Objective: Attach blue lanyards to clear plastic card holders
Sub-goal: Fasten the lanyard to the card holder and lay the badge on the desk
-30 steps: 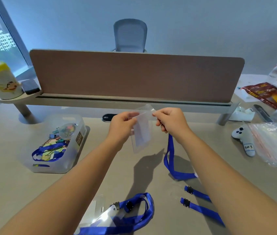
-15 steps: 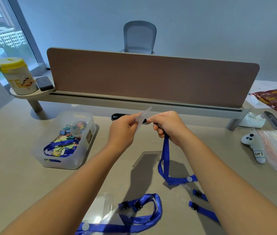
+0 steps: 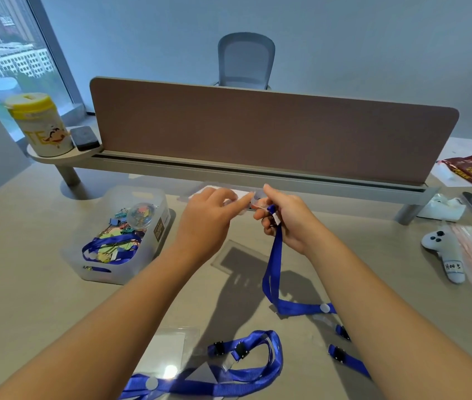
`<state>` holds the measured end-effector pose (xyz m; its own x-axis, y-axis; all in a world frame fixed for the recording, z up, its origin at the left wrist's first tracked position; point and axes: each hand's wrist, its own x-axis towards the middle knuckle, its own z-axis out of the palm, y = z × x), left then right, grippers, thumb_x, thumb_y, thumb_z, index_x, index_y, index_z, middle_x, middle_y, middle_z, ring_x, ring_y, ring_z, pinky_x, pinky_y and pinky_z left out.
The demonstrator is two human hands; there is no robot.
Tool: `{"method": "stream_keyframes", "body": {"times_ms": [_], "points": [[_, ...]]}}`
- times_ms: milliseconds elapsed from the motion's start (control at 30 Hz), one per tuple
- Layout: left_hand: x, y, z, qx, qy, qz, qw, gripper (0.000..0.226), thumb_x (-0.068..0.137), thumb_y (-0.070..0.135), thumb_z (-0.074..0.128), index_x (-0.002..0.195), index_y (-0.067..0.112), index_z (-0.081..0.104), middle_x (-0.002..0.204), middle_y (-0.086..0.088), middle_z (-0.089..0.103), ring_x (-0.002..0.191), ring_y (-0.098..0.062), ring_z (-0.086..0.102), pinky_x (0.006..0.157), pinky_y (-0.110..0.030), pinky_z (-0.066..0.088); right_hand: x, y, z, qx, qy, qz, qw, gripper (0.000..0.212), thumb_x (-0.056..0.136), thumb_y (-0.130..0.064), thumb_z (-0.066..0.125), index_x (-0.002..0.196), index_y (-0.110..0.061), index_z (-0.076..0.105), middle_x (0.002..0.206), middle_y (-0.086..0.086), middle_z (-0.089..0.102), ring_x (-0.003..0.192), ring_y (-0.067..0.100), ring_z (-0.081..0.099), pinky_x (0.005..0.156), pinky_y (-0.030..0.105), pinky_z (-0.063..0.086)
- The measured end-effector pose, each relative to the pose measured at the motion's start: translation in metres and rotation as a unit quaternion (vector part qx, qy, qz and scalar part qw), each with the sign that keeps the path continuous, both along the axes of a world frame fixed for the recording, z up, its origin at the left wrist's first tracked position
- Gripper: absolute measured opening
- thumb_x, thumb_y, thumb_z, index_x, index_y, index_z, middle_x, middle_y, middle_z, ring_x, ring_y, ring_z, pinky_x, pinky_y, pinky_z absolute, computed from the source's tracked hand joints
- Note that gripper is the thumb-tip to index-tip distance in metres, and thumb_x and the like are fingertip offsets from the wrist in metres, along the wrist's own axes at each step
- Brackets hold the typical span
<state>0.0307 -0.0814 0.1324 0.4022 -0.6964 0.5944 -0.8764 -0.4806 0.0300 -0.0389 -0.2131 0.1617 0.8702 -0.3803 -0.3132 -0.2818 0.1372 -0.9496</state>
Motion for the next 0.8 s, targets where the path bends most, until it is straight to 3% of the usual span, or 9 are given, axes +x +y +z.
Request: {"method": "stream_keyframes", "body": {"times_ms": [100,300,367,400,467,533,633,733,800], "points": [[0.001,0.001,-0.001,0.056,-0.038,-0.001,0.998,0.051,0.052,-0.002,0.084,0.101,0.011,0.071,0.077,-0.014,0.074,0.065,-0.028,0.068,0.057,-0.032,0.056,0.002,0.0,-0.002,-0.023,0.02,-0.003,1.0,0.037,0.091,-0.039,0.048,0.069,-0.012,0.058,0.056,0.001,0.052,0.047,0.01,0.041,0.047,0.018,0.038],[0.006,0.003,-0.007,0.031,-0.032,-0.003,0.999,0.048,0.055,-0.007,0.08,0.098,0.012,0.071,0.076,-0.013,0.073,0.065,-0.03,0.068,0.056,-0.033,0.054,0.002,0.002,-0.004,-0.049,0.005,0.021,0.999,0.026,0.092,-0.019,0.049,0.069,-0.011,0.06,0.061,0.002,0.054,0.049,0.01,0.042,0.048,0.018,0.039],[0.004,0.003,-0.006,0.013,0.044,0.0,0.999,0.043,0.067,-0.006,0.071,0.105,0.013,0.069,0.085,-0.014,0.073,0.073,-0.032,0.067,0.061,-0.035,0.054,0.004,0.003,-0.004,-0.072,0.002,0.038,0.997,0.024,0.092,-0.016,0.05,0.071,-0.012,0.06,0.063,0.001,0.056,0.05,0.01,0.044,0.047,0.017,0.041],[0.002,0.002,-0.003,0.012,0.114,0.009,0.993,0.04,0.076,-0.002,0.065,0.113,0.015,0.064,0.098,-0.013,0.071,0.086,-0.031,0.065,0.07,-0.036,0.054,0.005,0.003,-0.004,-0.085,0.003,0.047,0.995,0.022,0.092,-0.015,0.05,0.072,-0.012,0.061,0.064,0.001,0.057,0.05,0.009,0.045,0.047,0.016,0.042],[0.0,-0.001,0.001,0.022,0.267,0.033,0.963,0.039,0.088,0.01,0.055,0.126,0.018,0.053,0.123,-0.007,0.06,0.112,-0.024,0.054,0.092,-0.034,0.045,0.007,0.004,-0.004,-0.113,0.007,0.064,0.992,0.022,0.093,-0.014,0.048,0.074,-0.013,0.06,0.065,0.0,0.057,0.051,0.008,0.047,0.047,0.014,0.043],[0.001,-0.003,0.006,0.016,0.38,0.021,0.924,0.036,0.089,0.018,0.054,0.126,0.017,0.053,0.127,-0.005,0.057,0.113,-0.018,0.052,0.093,-0.03,0.042,0.009,0.004,-0.005,-0.138,0.009,0.079,0.987,0.024,0.094,-0.014,0.046,0.074,-0.014,0.059,0.065,0.0,0.057,0.052,0.008,0.047,0.048,0.013,0.042],[0.002,-0.006,0.013,-0.046,0.472,0.007,0.88,0.029,0.091,0.021,0.05,0.115,0.01,0.061,0.107,-0.006,0.065,0.095,-0.013,0.055,0.082,-0.027,0.046,0.011,0.007,-0.007,-0.179,0.014,0.096,0.979,0.028,0.095,-0.015,0.044,0.071,-0.015,0.057,0.064,0.0,0.055,0.053,0.008,0.046,0.052,0.015,0.04],[0.007,-0.01,0.015,-0.085,0.503,0.036,0.86,0.024,0.09,0.02,0.052,0.099,0.003,0.067,0.076,0.0,0.06,0.071,-0.01,0.053,0.063,-0.02,0.043,0.014,0.009,-0.009,-0.212,0.01,0.101,0.972,0.031,0.096,-0.014,0.042,0.067,-0.017,0.054,0.063,0.001,0.054,0.053,0.009,0.046,0.053,0.016,0.041],[0.009,-0.012,0.017,-0.091,0.528,0.045,0.843,0.021,0.088,0.018,0.056,0.095,0.002,0.068,0.069,0.003,0.057,0.066,-0.008,0.051,0.059,-0.017,0.042,0.014,0.01,-0.009,-0.215,0.004,0.097,0.972,0.032,0.095,-0.014,0.043,0.065,-0.017,0.054,0.063,0.001,0.054,0.053,0.01,0.048,0.052,0.015,0.043]]}}
